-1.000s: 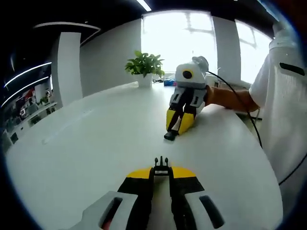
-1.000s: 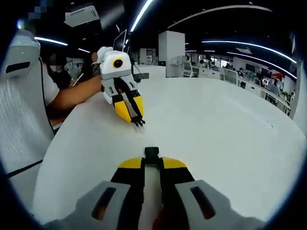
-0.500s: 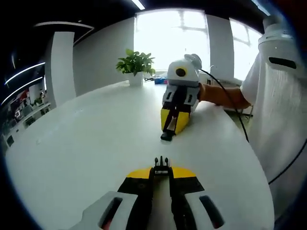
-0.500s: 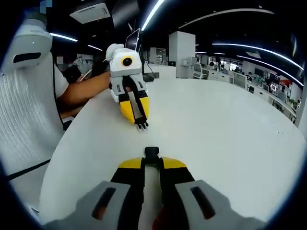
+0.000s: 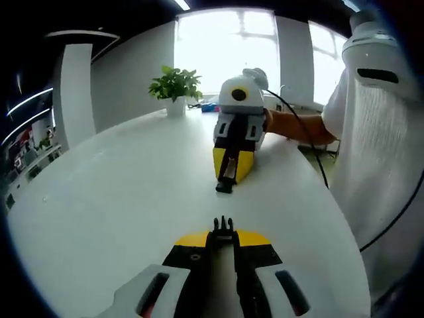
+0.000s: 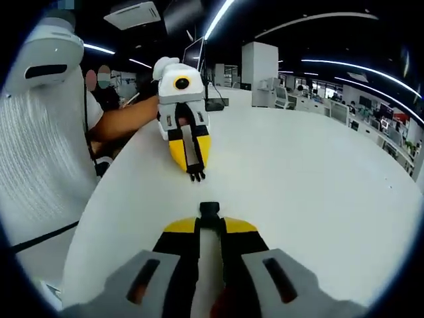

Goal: Snap the two parts of the plastic buckle together until the buckle closes and remains connected.

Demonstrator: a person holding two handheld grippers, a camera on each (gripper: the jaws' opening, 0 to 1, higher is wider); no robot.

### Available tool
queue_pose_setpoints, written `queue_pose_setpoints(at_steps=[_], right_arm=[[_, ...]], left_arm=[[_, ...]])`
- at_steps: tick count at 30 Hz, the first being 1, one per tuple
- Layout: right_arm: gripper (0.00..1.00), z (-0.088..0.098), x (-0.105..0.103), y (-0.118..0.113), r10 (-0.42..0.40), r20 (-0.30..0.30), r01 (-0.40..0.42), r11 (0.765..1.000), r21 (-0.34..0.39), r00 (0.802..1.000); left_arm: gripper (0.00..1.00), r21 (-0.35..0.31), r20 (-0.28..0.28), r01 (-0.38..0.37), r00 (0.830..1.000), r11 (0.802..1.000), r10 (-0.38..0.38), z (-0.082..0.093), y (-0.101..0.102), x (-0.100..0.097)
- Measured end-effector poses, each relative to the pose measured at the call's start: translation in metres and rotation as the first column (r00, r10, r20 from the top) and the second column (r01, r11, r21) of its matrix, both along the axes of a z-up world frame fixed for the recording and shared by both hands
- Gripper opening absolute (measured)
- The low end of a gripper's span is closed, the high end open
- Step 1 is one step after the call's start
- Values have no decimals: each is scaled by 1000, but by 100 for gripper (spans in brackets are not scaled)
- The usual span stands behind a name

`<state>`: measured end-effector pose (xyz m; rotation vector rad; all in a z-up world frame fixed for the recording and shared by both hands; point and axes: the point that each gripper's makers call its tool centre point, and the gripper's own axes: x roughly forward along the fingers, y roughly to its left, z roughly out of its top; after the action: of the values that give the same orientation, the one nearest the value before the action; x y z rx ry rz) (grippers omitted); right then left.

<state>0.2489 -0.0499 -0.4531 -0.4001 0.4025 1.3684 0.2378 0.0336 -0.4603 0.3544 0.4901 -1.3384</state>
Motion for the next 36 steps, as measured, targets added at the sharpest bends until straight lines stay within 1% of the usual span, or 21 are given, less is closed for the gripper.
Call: queue_pose_setpoints(at_steps=[5, 7, 14, 25, 29, 36], right_arm=[[13, -1, -7, 0, 27, -10, -27, 1000, -1, 1000], [13, -1, -10, 1, 34, -14, -34, 999, -1, 999], [13, -1, -20, 4, 63, -19, -63, 998, -7, 998], [13, -2, -30, 6, 89, -20, -90, 996, -12, 996], [13, -3, -35, 8, 93, -21, -93, 996, -9, 995], [13, -2, -43, 11, 97, -19, -97, 995, -2, 995]], left_arm=[[12, 1, -4, 13, 1000, 1000, -13, 0, 0, -6], [12, -11, -17, 25, 1000, 1000, -25, 0, -1, -9], [12, -16, -17, 39, 999, 999, -39, -1, -2, -15], [12, -11, -15, 70, 997, 997, -70, -1, -3, -27], [12, -16, -15, 84, 996, 996, -84, -2, -4, -33], [12, -28, -15, 91, 996, 996, -91, -2, -5, -36]])
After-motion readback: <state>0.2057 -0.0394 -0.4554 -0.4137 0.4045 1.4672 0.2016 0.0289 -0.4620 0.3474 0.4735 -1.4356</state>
